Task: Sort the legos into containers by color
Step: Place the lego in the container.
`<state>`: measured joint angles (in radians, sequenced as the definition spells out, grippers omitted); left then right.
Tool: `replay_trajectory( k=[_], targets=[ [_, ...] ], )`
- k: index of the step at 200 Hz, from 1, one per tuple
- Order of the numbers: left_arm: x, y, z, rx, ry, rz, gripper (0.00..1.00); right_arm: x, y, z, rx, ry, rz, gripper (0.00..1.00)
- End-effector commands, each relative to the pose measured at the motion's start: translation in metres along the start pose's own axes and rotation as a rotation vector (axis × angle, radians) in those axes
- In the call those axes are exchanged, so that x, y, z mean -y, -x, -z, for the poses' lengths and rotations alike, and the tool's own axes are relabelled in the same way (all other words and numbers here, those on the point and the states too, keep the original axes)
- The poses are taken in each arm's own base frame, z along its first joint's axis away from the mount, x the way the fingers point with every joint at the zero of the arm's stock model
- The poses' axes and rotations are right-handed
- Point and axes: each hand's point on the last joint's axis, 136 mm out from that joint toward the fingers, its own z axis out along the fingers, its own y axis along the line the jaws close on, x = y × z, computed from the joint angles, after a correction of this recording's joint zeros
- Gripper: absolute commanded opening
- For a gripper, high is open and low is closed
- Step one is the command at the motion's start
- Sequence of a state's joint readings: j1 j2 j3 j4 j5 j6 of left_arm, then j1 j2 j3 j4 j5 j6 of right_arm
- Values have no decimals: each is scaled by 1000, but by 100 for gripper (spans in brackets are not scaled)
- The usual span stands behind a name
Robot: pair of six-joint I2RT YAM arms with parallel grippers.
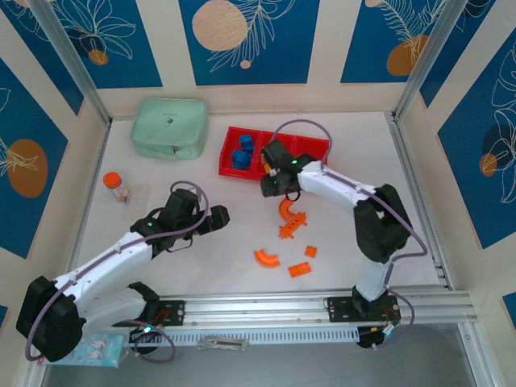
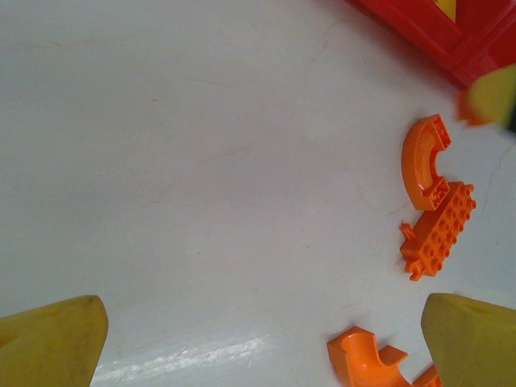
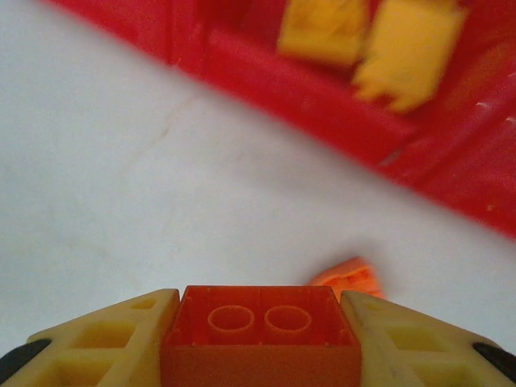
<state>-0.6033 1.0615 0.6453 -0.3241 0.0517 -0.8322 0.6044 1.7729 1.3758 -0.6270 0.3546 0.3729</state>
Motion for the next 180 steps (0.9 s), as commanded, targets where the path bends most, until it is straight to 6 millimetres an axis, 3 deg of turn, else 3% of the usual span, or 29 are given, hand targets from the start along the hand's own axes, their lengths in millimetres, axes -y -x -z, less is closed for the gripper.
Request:
replay_trajectory(
  k=[1, 45, 64, 94, 130, 155, 180],
  targets=[
    [39, 11, -1, -12, -110, -70, 99, 25, 25, 19, 49, 13, -45, 46],
    [69, 15, -21, -43, -134, -133, 99, 94, 64, -1, 58, -74, -155, 47],
    [82, 16, -28, -55, -158, -138, 99, 114, 79, -13, 44, -110, -178, 47],
    [87, 20, -32, -59, -148, -150, 99, 136, 94, -27, 48, -167, -192, 51],
    [84, 20, -32, -58, -134, -155, 99, 135, 98, -24, 58, -156, -188, 74],
    [82, 19, -29, -54, -136, -153, 99, 124, 94, -10, 85, -111, -196, 77],
    [73, 12, -24, -63, -122, -147, 99, 107, 71, 7, 76, -57, -224, 78]
  ],
)
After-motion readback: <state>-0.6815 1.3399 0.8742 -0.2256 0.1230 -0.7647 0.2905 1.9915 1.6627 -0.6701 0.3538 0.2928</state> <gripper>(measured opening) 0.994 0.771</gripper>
